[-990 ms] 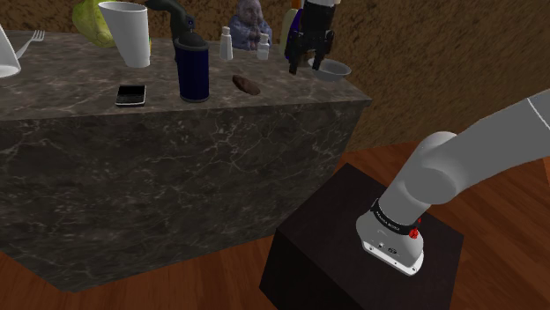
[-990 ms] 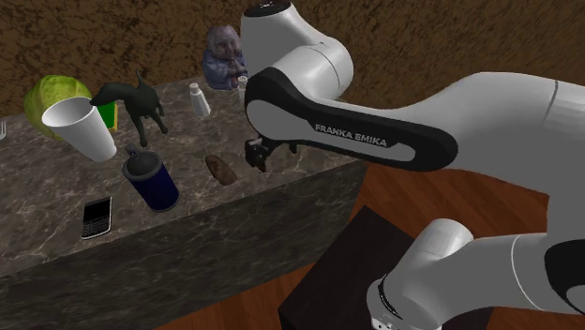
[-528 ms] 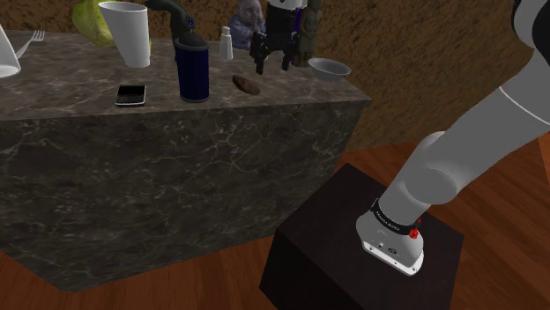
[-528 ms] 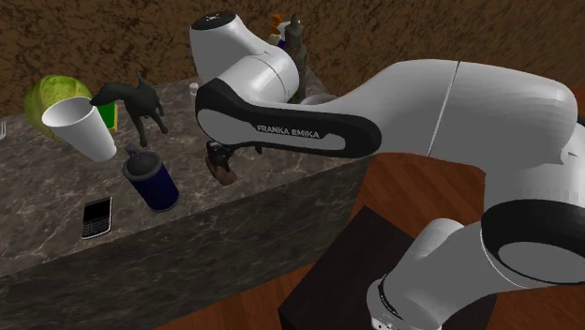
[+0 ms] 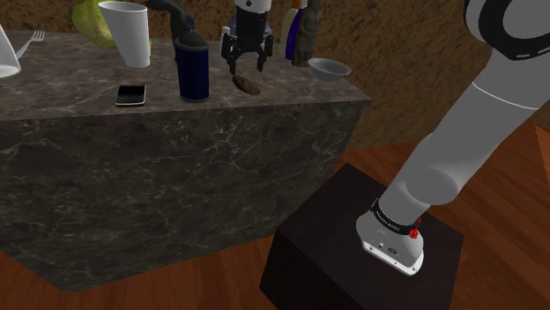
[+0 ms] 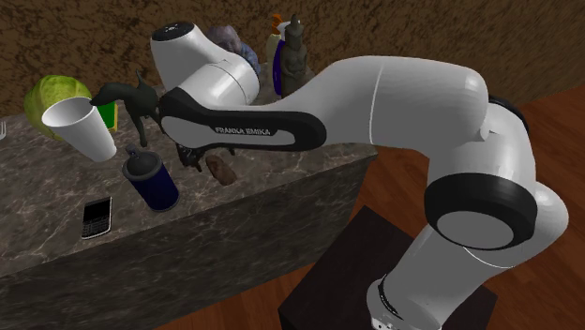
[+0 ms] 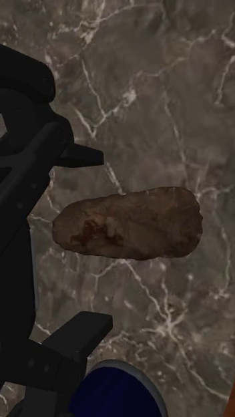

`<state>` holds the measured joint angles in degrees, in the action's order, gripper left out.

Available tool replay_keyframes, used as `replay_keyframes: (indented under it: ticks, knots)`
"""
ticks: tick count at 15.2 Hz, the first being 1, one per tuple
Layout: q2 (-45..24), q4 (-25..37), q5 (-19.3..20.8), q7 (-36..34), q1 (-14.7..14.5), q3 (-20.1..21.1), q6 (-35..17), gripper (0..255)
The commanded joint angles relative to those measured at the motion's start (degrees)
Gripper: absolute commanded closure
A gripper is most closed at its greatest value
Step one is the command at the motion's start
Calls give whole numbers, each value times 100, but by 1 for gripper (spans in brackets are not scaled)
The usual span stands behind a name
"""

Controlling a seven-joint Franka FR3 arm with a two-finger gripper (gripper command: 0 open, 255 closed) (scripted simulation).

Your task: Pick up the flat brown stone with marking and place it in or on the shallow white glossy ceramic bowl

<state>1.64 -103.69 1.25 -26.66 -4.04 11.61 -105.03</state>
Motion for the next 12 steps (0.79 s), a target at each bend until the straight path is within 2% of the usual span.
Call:
replay_keyframes:
  ticks: [1, 5, 12]
  knots:
    - [-16, -120, 5, -12, -2, 2, -142, 0]
    - [-63, -418, 18, -20, 0, 1, -486, 0]
    - [-63, -418, 18, -20, 0, 1, -486, 0]
